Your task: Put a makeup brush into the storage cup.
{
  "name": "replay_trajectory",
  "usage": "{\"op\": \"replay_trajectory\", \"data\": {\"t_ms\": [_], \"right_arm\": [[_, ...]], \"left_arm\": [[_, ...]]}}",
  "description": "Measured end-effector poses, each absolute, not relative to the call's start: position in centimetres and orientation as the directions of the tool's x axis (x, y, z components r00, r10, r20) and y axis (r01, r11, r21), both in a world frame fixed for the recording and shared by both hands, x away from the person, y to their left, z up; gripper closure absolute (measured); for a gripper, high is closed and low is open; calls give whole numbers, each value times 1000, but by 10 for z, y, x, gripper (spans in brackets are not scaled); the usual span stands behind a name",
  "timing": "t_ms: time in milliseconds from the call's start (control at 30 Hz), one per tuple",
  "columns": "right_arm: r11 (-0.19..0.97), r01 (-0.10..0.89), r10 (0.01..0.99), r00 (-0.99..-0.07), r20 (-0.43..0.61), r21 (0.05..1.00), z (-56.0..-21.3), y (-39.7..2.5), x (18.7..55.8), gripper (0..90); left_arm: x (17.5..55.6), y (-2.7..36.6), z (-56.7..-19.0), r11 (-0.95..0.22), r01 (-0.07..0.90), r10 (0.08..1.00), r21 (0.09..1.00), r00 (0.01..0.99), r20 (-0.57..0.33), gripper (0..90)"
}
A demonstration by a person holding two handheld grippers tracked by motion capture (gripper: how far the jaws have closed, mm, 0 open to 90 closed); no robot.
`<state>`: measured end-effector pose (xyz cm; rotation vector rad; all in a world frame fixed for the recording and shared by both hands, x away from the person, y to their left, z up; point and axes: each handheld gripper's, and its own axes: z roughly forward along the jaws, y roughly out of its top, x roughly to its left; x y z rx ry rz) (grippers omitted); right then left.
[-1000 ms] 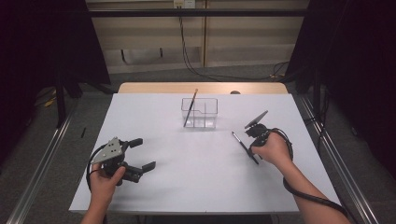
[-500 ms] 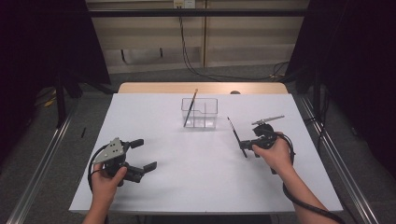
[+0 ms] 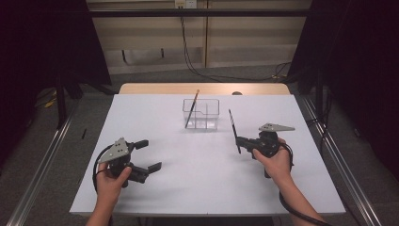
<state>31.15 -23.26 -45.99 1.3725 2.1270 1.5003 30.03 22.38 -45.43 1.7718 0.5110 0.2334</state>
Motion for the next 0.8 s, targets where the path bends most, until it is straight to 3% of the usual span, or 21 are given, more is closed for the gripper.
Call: {"op": "replay_trajectory", "data": {"t_ms": [300, 800], "right_arm": [[9, 489, 718, -610, 335, 872, -469, -224, 305, 845], [-8, 460, 663, -662, 350, 888, -469, -210, 304, 845]], "left_arm": [[303, 218, -454, -168, 231, 455, 958, 881, -133, 0], [310, 206, -449, -132, 246, 438, 960, 883, -166, 0]]}}
